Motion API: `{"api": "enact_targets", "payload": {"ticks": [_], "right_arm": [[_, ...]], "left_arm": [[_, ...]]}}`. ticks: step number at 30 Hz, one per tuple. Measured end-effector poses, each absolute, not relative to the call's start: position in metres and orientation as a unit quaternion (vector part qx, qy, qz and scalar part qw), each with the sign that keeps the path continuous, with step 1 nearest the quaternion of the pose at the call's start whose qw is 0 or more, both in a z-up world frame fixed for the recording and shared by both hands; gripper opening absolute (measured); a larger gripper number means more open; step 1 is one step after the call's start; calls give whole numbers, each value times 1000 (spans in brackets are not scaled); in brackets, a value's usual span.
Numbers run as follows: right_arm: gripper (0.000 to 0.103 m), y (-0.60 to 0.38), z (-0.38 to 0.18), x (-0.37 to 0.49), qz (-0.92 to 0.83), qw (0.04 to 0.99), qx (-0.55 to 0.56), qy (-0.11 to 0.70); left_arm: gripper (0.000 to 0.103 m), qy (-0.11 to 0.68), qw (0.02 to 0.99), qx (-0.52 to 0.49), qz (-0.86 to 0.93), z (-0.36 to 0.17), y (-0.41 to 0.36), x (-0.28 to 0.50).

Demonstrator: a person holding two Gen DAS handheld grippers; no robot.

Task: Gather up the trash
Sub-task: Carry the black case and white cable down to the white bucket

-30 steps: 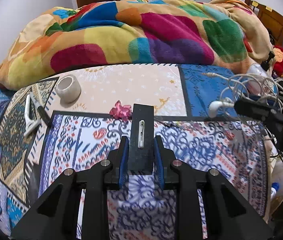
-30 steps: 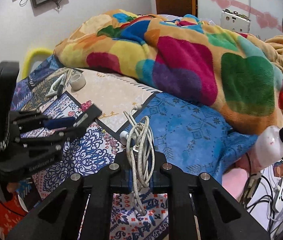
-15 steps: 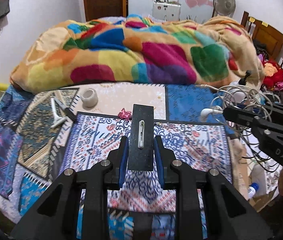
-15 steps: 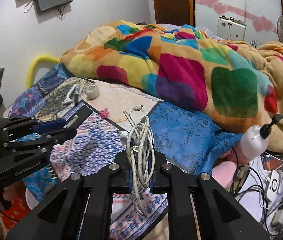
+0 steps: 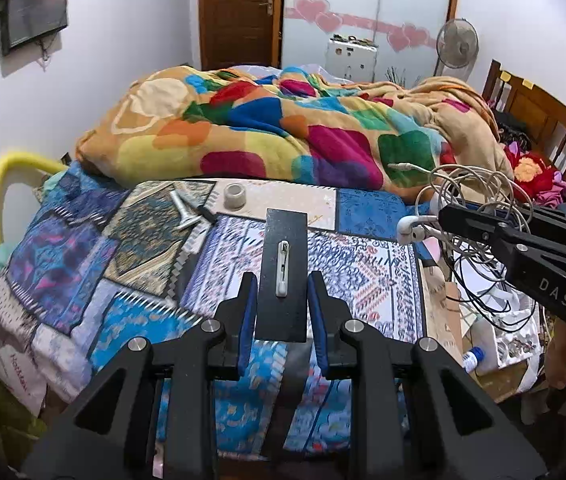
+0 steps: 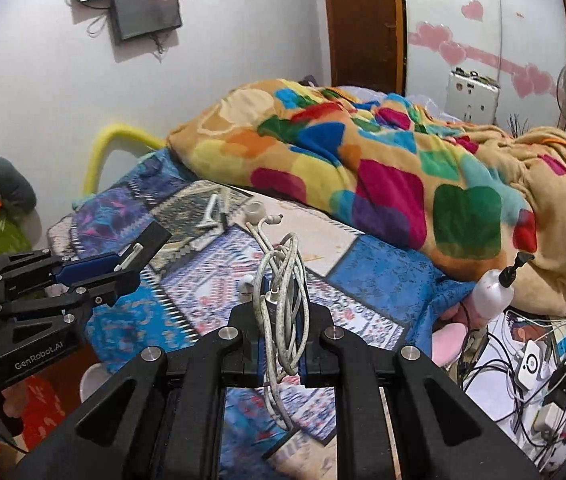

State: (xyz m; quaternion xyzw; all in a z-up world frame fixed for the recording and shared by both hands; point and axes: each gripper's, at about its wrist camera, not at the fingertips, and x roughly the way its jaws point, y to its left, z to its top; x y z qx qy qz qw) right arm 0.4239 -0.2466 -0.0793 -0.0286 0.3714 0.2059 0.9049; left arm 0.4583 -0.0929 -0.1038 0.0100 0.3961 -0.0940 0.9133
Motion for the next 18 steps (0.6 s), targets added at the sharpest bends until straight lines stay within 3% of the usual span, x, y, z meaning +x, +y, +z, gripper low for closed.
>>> {"api": "enact_targets", "payload": {"ticks": [18], "right_arm": [[10,-135,-94,351,274,877,-54,391]], "left_arm": [[25,413,910,-39,-9,-129,33,337]]}}
